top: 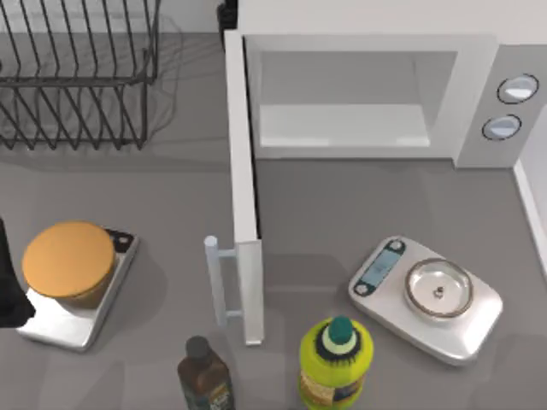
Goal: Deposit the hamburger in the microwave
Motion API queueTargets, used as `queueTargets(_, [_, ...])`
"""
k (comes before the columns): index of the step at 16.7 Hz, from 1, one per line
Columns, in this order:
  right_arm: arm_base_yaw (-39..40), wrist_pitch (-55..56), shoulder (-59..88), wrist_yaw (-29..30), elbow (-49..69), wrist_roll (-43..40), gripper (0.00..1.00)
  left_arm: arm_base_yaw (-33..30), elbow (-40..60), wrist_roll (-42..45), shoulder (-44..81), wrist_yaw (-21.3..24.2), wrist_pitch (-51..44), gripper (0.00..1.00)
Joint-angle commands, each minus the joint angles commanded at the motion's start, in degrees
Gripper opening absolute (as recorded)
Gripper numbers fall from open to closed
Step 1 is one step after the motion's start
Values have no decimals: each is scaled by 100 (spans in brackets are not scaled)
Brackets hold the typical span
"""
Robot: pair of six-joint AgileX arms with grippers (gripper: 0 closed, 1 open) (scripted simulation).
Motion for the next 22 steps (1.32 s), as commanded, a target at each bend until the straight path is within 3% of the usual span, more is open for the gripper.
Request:
queueTargets(7, [-3,1792,892,-1,-844,15,100,0,0,0,0,0,0,100])
queueTargets(13, [-3,2030,1034,-1,-975,16,100,0,0,0,0,0,0,100])
queueTargets(22, [-3,2030,1034,-1,-975,16,32,0,0,0,0,0,0,100])
